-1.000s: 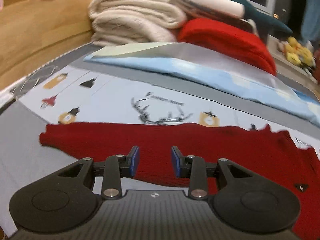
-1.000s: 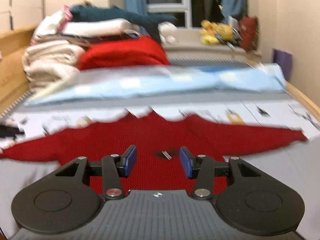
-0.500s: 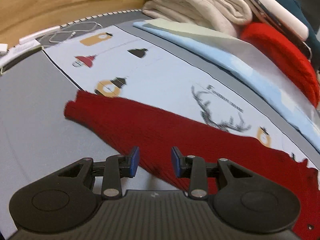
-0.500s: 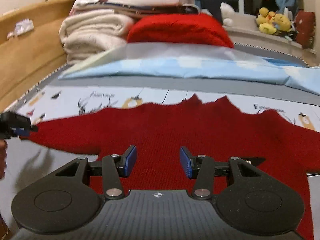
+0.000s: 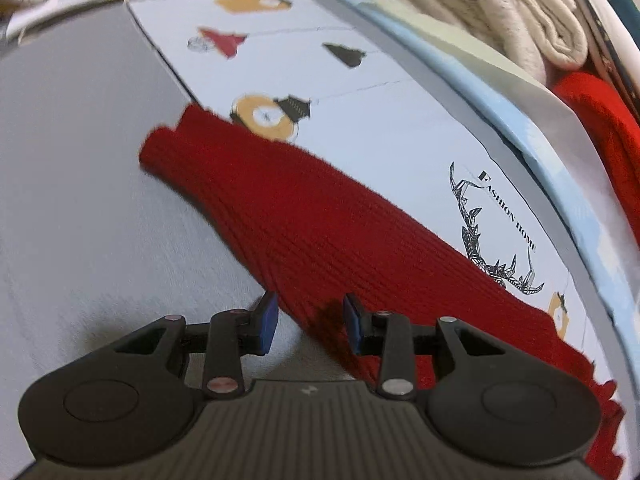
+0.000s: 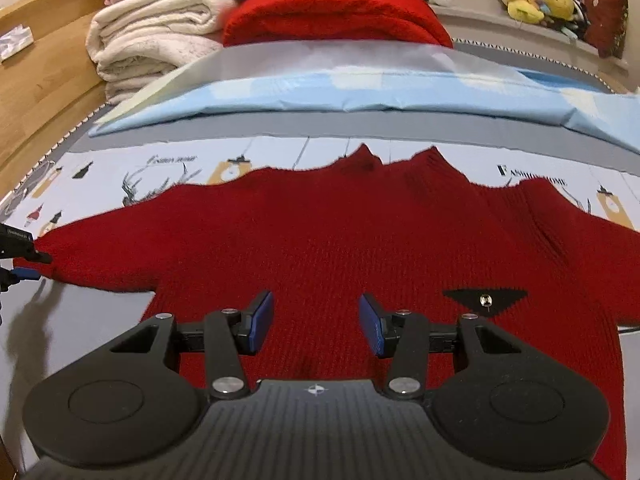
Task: Fold small clothes
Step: 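Grasp the sleeve nearest the left tool and fold it across the body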
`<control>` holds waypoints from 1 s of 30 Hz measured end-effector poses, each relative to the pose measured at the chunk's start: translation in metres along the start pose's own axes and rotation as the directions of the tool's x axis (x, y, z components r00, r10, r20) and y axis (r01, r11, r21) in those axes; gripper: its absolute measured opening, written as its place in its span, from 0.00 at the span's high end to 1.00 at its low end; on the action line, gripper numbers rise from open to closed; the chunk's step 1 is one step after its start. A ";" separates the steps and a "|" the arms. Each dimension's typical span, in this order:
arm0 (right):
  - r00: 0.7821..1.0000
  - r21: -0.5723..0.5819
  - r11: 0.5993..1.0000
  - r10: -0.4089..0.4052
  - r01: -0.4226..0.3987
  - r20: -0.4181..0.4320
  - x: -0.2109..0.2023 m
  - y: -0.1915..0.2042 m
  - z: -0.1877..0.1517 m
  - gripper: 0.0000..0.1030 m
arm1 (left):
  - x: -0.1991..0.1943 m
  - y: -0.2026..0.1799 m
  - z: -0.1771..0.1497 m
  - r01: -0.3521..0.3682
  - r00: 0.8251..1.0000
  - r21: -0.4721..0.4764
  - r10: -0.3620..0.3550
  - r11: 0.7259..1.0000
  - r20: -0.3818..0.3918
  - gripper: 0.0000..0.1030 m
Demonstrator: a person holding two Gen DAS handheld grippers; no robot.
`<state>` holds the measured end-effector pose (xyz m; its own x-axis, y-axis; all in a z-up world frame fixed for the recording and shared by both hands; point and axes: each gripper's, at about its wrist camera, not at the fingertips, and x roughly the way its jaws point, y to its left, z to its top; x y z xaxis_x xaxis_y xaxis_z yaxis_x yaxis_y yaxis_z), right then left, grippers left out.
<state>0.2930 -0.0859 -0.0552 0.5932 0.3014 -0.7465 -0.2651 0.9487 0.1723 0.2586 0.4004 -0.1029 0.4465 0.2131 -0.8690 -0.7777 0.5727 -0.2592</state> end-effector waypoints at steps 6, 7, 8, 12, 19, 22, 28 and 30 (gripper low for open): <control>1.000 0.017 1.000 0.000 0.000 -0.015 0.002 -0.005 -0.001 0.52 | 0.006 0.001 -0.006 0.001 1.000 -0.025 -0.001 1.000 0.012 0.68; 1.000 0.019 1.000 0.000 0.001 -0.014 0.002 -0.005 -0.001 0.52 | 0.005 0.000 -0.006 0.002 1.000 -0.020 -0.002 1.000 0.017 0.77; 1.000 0.021 1.000 -0.001 0.001 -0.014 0.002 -0.006 -0.001 0.52 | 0.004 0.000 -0.005 0.004 1.000 -0.016 -0.003 1.000 0.022 0.80; 1.000 0.031 1.000 -0.002 0.002 -0.018 0.002 -0.011 0.000 0.52 | -0.009 -0.014 -0.007 -0.020 0.995 0.042 0.016 0.999 0.094 0.88; 1.000 0.047 0.999 -0.011 0.012 -0.009 -0.002 -0.019 0.003 0.52 | -0.091 -0.123 -0.045 0.184 0.916 0.405 -0.306 0.896 0.261 1.00; 1.000 0.064 0.998 -0.024 0.025 -0.007 -0.002 -0.026 0.003 0.52 | -0.117 -0.165 -0.076 0.327 0.866 0.520 -0.471 0.789 0.170 1.00; 0.999 0.083 0.996 -0.040 0.042 -0.028 -0.002 -0.035 0.000 0.52 | -0.053 -0.131 -0.059 0.131 0.983 0.314 -0.164 0.940 0.080 0.81; 0.999 0.084 0.996 -0.033 0.035 -0.026 -0.003 -0.035 0.001 0.52 | -0.040 -0.107 -0.045 0.059 0.991 0.273 -0.089 0.960 0.097 0.67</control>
<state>0.3012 -0.1205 -0.0582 0.5821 0.2670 -0.7680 -0.1792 0.9634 0.1992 0.3043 0.2948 -0.0593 0.5545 0.2374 -0.7976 -0.5998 0.7783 -0.1854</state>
